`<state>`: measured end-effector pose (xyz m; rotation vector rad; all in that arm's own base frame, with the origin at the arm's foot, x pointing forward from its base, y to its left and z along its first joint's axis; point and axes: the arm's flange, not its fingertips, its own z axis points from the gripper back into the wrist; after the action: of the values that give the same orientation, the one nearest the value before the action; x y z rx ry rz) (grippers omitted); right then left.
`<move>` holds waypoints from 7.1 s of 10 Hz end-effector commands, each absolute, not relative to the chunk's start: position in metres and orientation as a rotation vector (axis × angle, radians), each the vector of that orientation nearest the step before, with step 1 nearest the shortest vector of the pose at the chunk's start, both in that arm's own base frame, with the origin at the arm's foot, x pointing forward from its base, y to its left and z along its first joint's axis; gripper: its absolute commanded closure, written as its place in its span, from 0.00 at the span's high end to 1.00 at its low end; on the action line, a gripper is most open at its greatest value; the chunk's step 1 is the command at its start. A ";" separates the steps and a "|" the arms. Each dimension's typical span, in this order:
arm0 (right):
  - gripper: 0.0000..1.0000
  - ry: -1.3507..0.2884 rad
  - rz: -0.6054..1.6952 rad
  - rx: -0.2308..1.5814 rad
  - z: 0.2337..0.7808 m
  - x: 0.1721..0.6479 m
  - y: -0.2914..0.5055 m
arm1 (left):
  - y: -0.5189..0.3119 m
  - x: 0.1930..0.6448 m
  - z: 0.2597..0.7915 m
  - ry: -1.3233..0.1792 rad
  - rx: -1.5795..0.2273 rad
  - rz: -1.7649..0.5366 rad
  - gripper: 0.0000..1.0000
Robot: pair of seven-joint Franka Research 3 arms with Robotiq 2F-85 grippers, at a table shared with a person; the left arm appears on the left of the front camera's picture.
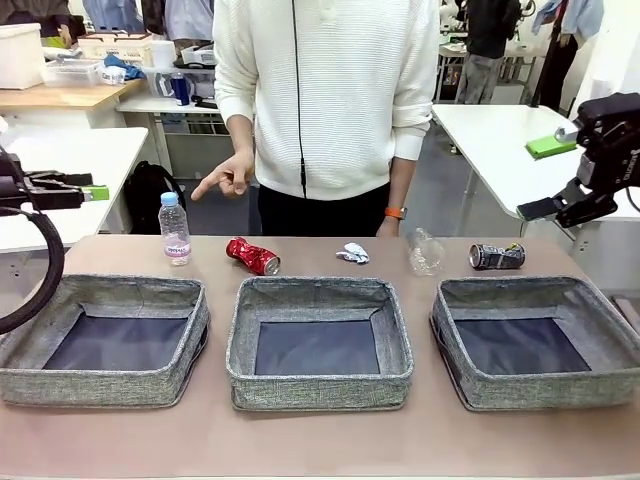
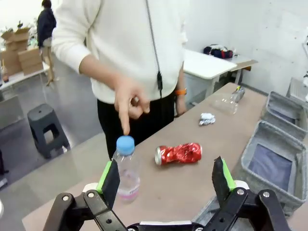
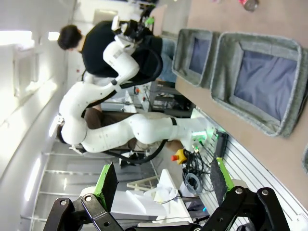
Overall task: Sort the waste into the appropriate baskets.
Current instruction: Pick up the waste item pointed out by the person.
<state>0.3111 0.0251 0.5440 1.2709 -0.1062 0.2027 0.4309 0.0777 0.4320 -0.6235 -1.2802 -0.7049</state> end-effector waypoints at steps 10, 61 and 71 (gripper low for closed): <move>1.00 -0.120 0.215 1.291 0.548 0.314 0.028 | 0.108 0.543 0.356 -1.021 -0.610 -1.004 1.00; 1.00 -0.120 0.215 1.291 0.548 0.314 0.028 | -0.084 0.663 0.362 -0.454 -0.199 -1.802 1.00; 1.00 -0.120 0.215 1.291 0.548 0.314 0.028 | -0.103 0.685 0.318 -0.321 -0.225 -1.855 0.74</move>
<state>0.3112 0.0250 0.5452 1.2700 -0.1067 0.2044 0.6784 -0.1024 0.3141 -0.2189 -0.3577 -1.8601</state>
